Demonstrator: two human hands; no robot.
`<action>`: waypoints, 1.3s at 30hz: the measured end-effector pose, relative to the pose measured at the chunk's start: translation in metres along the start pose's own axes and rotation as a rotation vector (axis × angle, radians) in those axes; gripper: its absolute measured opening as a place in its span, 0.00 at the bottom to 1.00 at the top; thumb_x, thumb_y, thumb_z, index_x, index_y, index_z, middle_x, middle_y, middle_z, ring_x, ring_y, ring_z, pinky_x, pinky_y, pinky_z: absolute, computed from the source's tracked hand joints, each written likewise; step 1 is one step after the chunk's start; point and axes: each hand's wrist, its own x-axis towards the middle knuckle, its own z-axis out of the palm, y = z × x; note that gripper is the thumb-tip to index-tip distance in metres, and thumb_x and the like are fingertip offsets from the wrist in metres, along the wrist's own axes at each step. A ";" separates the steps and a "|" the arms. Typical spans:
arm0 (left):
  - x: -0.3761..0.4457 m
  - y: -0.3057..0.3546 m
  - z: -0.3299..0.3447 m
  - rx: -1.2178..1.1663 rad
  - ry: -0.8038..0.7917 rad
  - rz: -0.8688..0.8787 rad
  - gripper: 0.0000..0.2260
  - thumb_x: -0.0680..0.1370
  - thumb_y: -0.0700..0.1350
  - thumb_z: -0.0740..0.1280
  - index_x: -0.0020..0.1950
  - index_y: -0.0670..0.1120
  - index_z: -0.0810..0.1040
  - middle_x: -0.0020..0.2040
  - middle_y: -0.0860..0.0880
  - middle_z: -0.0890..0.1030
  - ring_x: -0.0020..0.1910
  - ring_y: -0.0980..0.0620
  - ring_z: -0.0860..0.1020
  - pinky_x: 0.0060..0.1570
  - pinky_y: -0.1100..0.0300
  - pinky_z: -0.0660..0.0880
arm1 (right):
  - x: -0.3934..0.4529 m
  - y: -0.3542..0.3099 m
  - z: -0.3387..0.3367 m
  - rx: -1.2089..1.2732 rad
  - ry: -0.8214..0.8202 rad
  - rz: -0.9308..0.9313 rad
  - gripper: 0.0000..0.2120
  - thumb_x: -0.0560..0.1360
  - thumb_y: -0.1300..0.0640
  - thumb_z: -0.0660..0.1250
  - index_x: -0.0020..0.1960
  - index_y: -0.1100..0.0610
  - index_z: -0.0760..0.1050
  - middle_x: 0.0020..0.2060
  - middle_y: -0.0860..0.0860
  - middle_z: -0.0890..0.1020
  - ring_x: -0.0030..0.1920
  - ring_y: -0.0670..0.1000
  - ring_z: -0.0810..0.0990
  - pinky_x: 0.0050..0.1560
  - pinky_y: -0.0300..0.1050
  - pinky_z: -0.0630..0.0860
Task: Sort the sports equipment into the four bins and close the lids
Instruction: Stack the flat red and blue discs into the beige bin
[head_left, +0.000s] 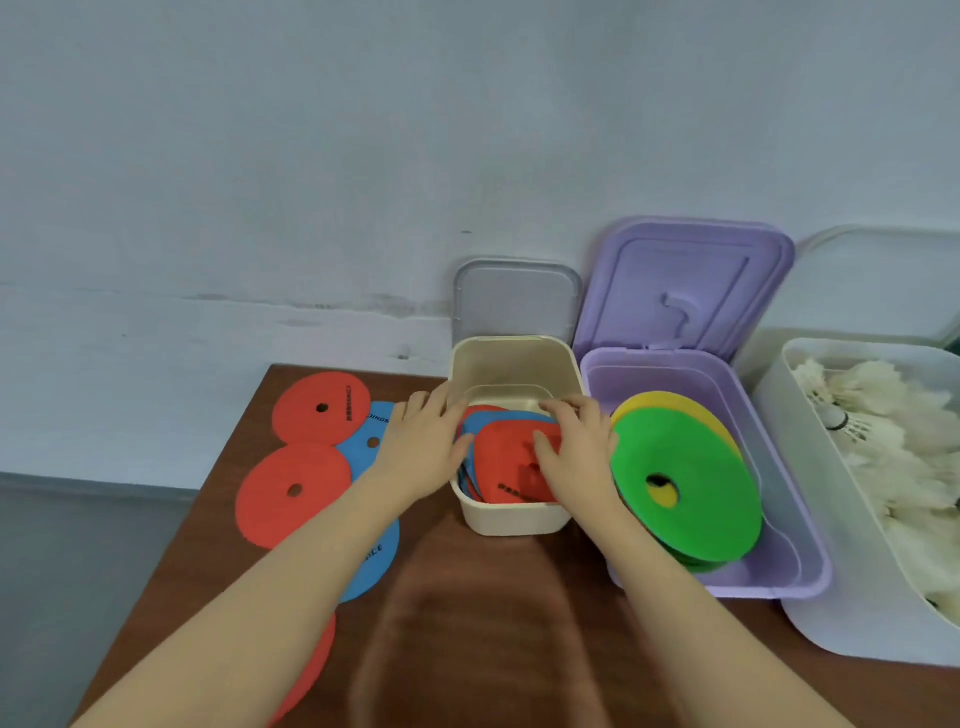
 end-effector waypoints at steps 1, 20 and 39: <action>-0.006 -0.003 -0.002 -0.010 0.017 -0.011 0.24 0.79 0.52 0.59 0.74 0.48 0.60 0.74 0.46 0.61 0.67 0.41 0.64 0.61 0.50 0.61 | -0.004 -0.005 -0.001 0.003 -0.007 -0.022 0.17 0.71 0.60 0.67 0.60 0.55 0.75 0.57 0.56 0.73 0.59 0.59 0.69 0.58 0.51 0.61; -0.237 -0.142 0.009 -0.160 -0.076 -0.152 0.24 0.77 0.55 0.54 0.72 0.47 0.64 0.70 0.46 0.65 0.66 0.43 0.66 0.62 0.51 0.61 | -0.194 -0.129 0.092 -0.023 -0.240 -0.086 0.17 0.75 0.58 0.63 0.64 0.53 0.72 0.59 0.50 0.72 0.57 0.52 0.68 0.51 0.42 0.56; -0.352 -0.190 0.077 -0.166 -0.277 -0.303 0.33 0.74 0.61 0.63 0.74 0.51 0.55 0.69 0.46 0.60 0.65 0.43 0.61 0.61 0.48 0.63 | -0.327 -0.173 0.167 -0.167 -0.580 0.074 0.33 0.73 0.47 0.67 0.74 0.44 0.57 0.70 0.50 0.57 0.68 0.56 0.56 0.67 0.51 0.53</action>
